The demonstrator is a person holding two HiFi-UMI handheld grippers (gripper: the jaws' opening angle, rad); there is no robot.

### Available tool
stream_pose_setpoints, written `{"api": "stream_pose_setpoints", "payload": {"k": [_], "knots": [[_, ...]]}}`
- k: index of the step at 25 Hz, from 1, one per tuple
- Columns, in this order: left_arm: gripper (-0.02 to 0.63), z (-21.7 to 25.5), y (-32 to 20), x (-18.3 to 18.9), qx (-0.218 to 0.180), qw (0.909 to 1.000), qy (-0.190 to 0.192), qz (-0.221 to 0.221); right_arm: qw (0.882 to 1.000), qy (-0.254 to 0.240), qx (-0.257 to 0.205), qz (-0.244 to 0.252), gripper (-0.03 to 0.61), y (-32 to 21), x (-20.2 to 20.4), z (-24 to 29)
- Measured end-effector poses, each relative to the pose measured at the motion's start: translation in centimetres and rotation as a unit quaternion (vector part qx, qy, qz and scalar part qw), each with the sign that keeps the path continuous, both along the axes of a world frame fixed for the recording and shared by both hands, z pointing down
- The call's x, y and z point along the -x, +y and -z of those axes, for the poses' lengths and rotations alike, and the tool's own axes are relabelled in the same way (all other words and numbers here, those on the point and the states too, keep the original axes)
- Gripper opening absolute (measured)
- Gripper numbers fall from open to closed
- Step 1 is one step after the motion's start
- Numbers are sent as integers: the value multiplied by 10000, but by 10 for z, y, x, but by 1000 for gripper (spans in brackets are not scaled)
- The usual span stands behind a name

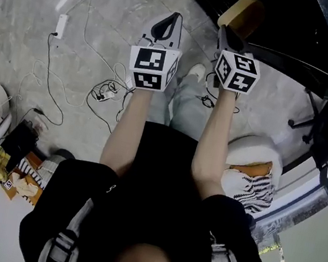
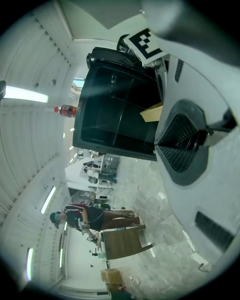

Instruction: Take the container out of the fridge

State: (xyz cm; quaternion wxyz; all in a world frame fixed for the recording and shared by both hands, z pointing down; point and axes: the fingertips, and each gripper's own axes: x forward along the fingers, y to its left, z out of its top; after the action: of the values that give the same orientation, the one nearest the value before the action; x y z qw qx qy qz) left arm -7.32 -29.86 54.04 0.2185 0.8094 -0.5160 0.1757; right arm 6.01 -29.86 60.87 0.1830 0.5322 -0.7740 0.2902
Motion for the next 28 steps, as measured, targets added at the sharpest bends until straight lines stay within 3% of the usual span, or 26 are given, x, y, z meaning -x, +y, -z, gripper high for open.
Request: {"api": "stream_pose_setpoints", "payload": {"k": [6,12,17,28], "knots": [[9,34,-3,14,-294,9993,181,127,9898,-1310,-399,-391,17,9,24,61],[9,86,-11,20,-857,9959,281,97,9596,-2596,-1084,84,16,18,58,138],[9,135,-20,33,-1354,9902,320,152,9519,-2619,-1560,298,16,8,66,184],[9,190,-27,37,-1875,9811,446,172,9597,-1974,-1997,132,15,-10,49,227]]}}
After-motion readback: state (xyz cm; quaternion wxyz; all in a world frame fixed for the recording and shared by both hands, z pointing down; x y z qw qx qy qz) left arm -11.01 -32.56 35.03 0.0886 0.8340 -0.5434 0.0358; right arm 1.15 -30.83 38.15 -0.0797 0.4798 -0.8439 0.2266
